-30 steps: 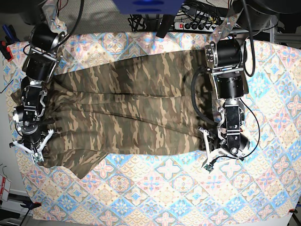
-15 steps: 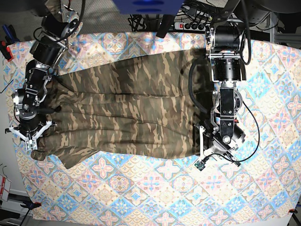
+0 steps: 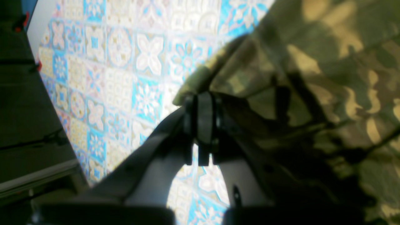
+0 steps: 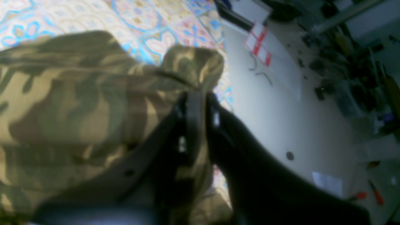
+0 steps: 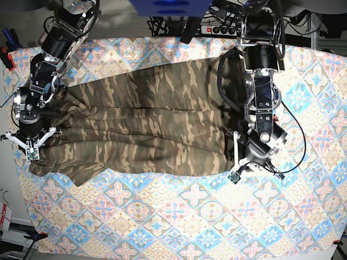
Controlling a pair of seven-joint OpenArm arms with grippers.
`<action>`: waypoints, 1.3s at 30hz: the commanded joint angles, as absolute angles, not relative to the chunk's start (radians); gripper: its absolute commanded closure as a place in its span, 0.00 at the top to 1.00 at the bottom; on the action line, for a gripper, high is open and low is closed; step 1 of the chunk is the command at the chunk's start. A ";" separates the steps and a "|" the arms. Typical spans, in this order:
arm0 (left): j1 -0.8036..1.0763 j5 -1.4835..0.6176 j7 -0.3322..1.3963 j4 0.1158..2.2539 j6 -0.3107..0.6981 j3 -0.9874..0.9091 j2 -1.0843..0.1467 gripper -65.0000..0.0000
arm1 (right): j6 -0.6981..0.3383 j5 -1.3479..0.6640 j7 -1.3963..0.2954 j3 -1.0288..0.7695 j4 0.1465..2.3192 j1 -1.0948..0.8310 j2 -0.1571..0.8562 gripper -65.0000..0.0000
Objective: Fold the T-shirt properly
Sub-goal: 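Lift the shirt with both grippers and drag it toward the robot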
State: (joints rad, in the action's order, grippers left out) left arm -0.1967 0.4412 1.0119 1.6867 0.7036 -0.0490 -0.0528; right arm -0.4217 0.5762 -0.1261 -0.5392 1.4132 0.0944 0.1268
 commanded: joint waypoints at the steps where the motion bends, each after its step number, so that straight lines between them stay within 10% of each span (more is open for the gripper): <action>1: -0.194 0.446 1.004 1.707 0.698 -0.050 -0.058 0.00 | -0.410 0.565 -0.102 -0.538 1.443 0.094 0.136 0.02; 39: 0.245 0.455 1.006 1.813 0.698 0.151 -0.090 0.00 | -0.410 0.473 -0.202 -0.901 1.323 0.074 -0.004 0.02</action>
